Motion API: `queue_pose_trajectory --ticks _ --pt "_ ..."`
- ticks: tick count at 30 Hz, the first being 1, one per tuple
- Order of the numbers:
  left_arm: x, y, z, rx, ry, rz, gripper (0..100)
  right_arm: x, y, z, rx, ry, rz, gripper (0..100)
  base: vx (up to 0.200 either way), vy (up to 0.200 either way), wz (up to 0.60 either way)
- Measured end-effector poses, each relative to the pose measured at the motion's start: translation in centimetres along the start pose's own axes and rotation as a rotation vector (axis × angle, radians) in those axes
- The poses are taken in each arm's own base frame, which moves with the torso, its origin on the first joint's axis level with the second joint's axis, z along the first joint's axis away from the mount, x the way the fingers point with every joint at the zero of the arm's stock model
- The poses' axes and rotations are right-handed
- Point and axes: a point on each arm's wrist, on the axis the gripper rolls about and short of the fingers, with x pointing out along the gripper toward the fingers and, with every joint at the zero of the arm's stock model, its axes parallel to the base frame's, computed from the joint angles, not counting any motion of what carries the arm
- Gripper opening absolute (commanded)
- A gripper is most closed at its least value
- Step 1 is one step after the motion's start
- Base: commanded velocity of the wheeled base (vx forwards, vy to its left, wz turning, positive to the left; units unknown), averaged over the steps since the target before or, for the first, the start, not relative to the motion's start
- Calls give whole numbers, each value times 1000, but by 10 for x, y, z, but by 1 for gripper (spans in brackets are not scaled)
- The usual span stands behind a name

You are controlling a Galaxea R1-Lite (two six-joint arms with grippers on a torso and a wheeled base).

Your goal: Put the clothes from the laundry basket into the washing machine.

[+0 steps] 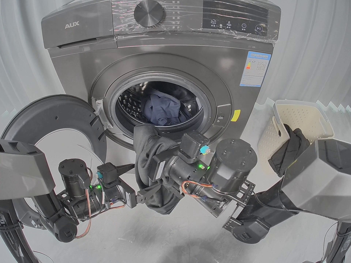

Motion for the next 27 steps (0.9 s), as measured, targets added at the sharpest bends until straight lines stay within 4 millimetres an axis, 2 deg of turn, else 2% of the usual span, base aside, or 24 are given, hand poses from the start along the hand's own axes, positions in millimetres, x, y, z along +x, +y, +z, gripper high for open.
queue_pose_trajectory --ticks 7,14,21,22,27 --pt "3 5 -1 -2 -3 14 100 -15 8 3 21 19 23 0 0 0 0" --pt "7 9 -1 -3 -10 26 100 -33 14 -5 29 77 44 0 0 0 0" --pt "7 10 -2 -4 -7 29 100 -39 27 -14 43 92 82 0 0 0 0" --pt "7 10 -2 -4 -7 29 0 -39 27 -15 43 94 82 0 0 0 0" --pt "8 11 -4 -14 -1 30 0 -38 24 -14 43 90 75 0 0 0 0"
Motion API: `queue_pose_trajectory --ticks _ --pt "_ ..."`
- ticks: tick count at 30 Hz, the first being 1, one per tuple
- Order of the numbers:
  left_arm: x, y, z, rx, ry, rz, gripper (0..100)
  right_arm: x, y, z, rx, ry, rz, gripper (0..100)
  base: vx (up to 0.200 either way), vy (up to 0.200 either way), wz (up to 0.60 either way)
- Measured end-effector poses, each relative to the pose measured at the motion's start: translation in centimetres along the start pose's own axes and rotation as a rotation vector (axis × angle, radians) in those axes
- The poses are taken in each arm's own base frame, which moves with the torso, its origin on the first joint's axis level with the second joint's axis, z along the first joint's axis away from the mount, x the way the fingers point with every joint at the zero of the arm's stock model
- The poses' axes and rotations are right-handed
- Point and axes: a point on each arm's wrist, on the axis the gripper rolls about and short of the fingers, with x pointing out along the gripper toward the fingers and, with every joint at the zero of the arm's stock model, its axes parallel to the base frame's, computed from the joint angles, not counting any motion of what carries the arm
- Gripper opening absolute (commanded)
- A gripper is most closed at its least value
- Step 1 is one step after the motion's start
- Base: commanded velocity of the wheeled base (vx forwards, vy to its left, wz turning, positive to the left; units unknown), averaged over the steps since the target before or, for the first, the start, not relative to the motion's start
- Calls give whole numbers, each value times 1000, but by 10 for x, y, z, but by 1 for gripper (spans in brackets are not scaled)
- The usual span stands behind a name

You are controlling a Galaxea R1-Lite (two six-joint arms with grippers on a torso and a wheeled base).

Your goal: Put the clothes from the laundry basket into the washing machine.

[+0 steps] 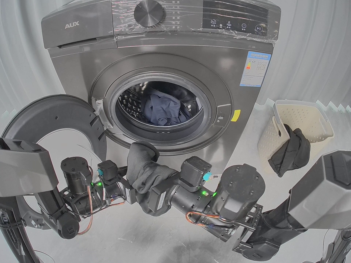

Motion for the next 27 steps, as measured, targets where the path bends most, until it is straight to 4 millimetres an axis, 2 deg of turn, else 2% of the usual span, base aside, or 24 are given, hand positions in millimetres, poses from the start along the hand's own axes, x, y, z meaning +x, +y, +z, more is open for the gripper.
queue_pose_trajectory --ticks 5,12,19,24,25,27 --pt "1 2 2 -9 -10 6 0 -3 -5 3 -2 0 -15 0 0 0 0" --pt "1 7 11 -20 -49 27 0 -6 -23 4 -11 13 -66 0 0 0 0" --pt "-3 4 29 -29 -111 22 0 -12 -34 -7 -28 66 -98 0 0 0 0" --pt "-5 2 34 -23 -131 17 0 -12 -38 -12 -36 79 -95 0 0 0 0" --pt "-6 2 35 -22 -133 16 0 -12 -38 -13 -37 76 -95 100 0 0 0" --pt "-6 2 36 -22 -136 16 0 -12 -38 -13 -38 75 -94 100 0 0 0"
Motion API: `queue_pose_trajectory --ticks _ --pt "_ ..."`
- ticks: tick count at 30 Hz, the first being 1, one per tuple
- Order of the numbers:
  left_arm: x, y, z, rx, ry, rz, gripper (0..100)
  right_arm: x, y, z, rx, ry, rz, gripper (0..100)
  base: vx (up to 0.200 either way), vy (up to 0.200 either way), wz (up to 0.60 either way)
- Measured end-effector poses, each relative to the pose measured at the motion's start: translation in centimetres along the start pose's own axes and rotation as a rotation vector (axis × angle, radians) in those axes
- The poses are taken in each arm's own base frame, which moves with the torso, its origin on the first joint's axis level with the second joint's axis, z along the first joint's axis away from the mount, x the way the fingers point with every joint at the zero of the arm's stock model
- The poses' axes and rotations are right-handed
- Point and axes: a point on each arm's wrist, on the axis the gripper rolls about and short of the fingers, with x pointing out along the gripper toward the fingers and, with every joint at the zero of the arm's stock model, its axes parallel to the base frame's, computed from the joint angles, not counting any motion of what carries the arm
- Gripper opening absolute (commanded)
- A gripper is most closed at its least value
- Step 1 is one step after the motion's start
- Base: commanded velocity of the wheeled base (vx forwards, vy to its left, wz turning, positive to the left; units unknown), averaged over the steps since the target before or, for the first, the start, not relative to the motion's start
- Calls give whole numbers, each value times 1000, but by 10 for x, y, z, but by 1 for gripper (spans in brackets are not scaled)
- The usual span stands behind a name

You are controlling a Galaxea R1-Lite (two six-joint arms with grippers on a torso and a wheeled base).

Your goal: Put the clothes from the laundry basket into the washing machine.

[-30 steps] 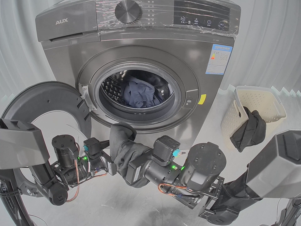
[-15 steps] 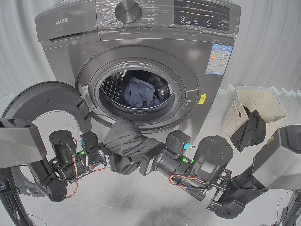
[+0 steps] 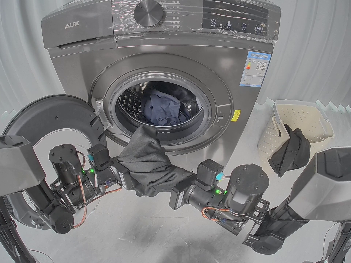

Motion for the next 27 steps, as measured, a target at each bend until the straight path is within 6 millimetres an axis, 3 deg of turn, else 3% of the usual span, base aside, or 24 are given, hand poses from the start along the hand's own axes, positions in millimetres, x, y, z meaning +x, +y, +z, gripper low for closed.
queue_pose_trajectory --ticks 7,16,20,27 --pt "-2 -1 6 -5 -19 -3 0 -9 -2 -5 -16 36 1 100 0 0 0" --pt "-2 0 15 -21 -55 17 0 -62 -31 -30 -90 265 -38 100 0 0 0" --pt "-2 1 17 -21 -65 31 0 -72 -49 -24 -90 246 -80 100 0 0 0" --pt "-6 1 18 -28 -67 77 0 -71 -86 -2 -83 146 -183 100 0 0 0"
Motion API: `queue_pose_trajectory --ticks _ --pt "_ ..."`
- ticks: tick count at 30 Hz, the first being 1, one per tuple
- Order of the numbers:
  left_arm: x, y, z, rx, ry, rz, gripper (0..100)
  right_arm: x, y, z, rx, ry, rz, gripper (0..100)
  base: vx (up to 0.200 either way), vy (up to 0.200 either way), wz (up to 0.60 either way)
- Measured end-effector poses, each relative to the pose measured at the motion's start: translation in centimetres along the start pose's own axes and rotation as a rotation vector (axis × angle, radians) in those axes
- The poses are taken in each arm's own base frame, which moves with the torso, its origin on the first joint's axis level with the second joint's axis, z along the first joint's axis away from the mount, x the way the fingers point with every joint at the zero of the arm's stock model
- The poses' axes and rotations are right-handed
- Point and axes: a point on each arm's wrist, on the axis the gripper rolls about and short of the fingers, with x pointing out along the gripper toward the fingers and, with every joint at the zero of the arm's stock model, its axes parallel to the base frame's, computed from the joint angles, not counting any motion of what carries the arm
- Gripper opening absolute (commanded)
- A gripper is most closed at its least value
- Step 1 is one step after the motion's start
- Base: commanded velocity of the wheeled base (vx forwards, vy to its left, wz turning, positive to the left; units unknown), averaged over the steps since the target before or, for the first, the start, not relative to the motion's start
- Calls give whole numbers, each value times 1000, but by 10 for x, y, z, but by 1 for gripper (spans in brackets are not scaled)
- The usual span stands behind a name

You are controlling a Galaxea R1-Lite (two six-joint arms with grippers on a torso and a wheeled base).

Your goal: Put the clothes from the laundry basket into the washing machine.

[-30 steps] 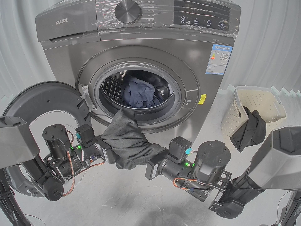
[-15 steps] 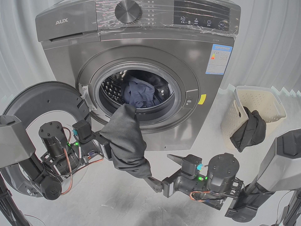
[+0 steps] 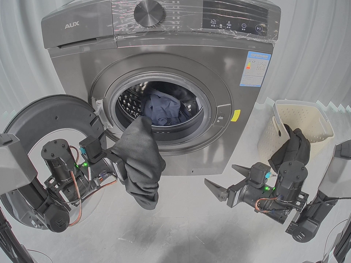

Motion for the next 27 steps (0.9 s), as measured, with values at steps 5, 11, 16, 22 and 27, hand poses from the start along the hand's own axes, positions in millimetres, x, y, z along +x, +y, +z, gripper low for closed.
queue_pose_trajectory --ticks 5,11,16,22,27 --pt "-3 -6 -1 -1 5 36 0 1 -14 7 10 -35 -39 100 0 0 0" --pt "-5 -23 -5 -3 25 -11 0 2 -16 10 13 -48 -45 100 0 0 0" --pt "-3 -29 -7 -6 30 -18 0 2 -15 11 13 -56 -42 100 80 0 0" --pt "-1 -30 -10 -4 41 -13 0 3 -14 12 13 -61 -39 100 133 0 0" --pt "1 -30 -12 -3 44 -16 0 3 -12 12 13 -61 -35 100 40 0 0"
